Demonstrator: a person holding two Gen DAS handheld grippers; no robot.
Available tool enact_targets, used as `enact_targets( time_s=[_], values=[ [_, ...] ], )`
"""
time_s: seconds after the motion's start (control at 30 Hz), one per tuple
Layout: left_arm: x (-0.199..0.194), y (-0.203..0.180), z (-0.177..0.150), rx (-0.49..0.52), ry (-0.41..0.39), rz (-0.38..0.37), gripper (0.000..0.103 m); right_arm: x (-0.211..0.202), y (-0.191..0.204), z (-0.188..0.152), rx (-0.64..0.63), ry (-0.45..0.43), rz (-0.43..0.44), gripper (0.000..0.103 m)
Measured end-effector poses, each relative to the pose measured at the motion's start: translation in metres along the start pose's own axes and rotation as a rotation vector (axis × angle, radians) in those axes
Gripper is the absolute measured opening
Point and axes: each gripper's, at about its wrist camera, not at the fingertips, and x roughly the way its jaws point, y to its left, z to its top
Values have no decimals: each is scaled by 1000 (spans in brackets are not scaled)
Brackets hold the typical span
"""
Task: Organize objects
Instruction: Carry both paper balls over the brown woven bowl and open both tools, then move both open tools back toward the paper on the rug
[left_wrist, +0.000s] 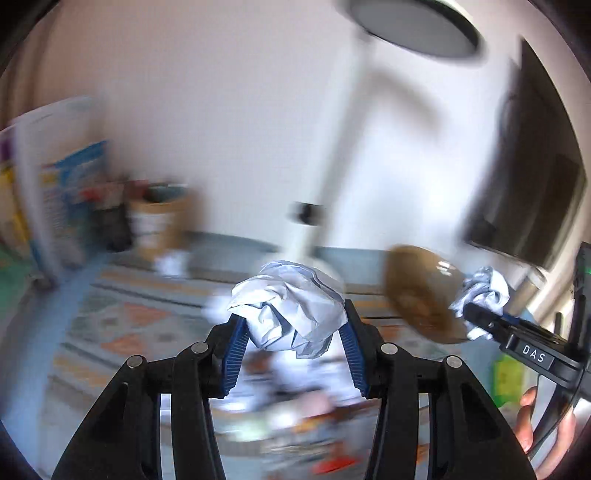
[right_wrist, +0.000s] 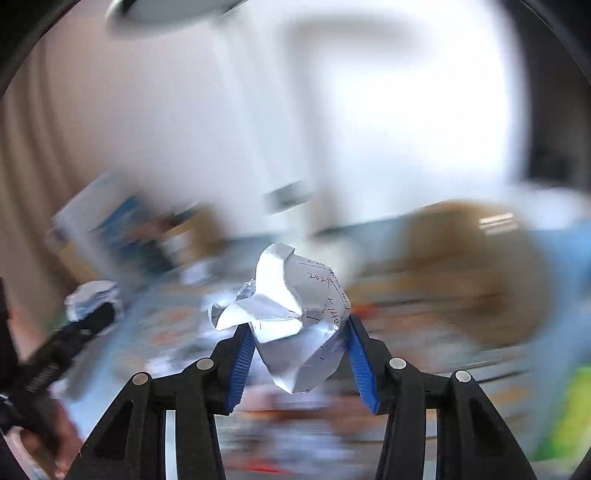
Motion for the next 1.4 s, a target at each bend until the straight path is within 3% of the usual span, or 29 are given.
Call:
enact_targets(
  time_s=[0.13, 0.23, 0.43, 0.47, 0.5, 0.53, 0.6, 0.73, 0.83, 1.0, 1.1, 1.23, 1.4],
  values=[
    [46, -81, 9, 83, 62, -96, 45, -27, -95, 9, 99, -47, -164, 48],
    [89, -118, 17, 121, 93, -79, 48, -23, -140, 18, 165, -44, -214, 50],
    [151, -146, 25, 128, 169, -109, 50, 19, -180, 37, 231, -17, -243, 51],
    [154, -149, 24, 135, 168, -123, 60, 22, -183, 39, 238, -11, -238, 51],
    [157, -151, 24, 145, 167, -141, 85, 25, -187, 40, 246, -9, -230, 56],
    [157, -153, 24, 158, 170, -152, 96, 24, -189, 38, 252, -5, -231, 69],
    [155, -154, 26, 149, 140, -148, 102, 24, -199, 38, 281, -36, -234, 71],
    [133, -136, 28, 83, 111, -174, 102, 9, -209, 28, 322, -83, -227, 72],
    [90, -112, 30, 37, 38, -182, 102, -5, -205, 19, 325, -93, -215, 72],
    [8, -68, 24, 20, -76, -117, 102, -33, -164, 2, 254, -117, -170, 75],
    [-41, -29, 6, 11, -134, 7, 102, -43, -128, -15, 183, -136, -134, 93],
    [-74, 31, -29, -63, -157, 181, 102, -38, -86, -54, 81, -147, -137, 94],
    [-65, 94, -78, -121, -105, 326, 102, -12, -56, -97, 14, -116, -66, 94]
  ],
)
